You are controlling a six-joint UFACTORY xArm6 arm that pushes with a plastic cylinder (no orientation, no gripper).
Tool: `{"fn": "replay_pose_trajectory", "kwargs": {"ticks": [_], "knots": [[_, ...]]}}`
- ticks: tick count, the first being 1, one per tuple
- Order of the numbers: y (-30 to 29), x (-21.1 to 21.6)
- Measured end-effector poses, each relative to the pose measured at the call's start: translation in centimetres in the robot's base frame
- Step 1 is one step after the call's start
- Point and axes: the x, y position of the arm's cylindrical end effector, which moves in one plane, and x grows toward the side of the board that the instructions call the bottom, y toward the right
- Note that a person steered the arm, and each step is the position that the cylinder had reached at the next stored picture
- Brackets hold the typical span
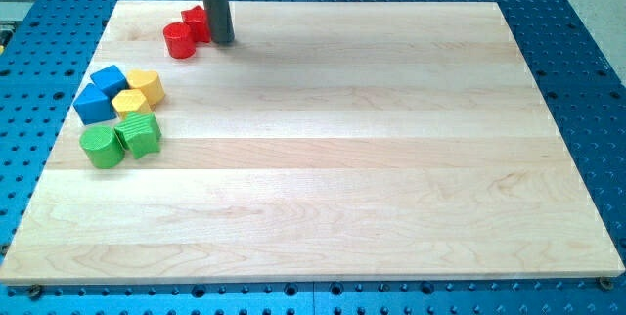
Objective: Slide the red star into the red circle
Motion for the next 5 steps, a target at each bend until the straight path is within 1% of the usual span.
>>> {"fn": "replay_pose_trajectory", "kwargs": {"ticks": [1, 2, 3, 4, 5], "knots": [[0.1, 3.2], [-2.3, 3.5], [-6.3, 1.8], [-8.5, 0.6], [-10.0, 0.6]]}}
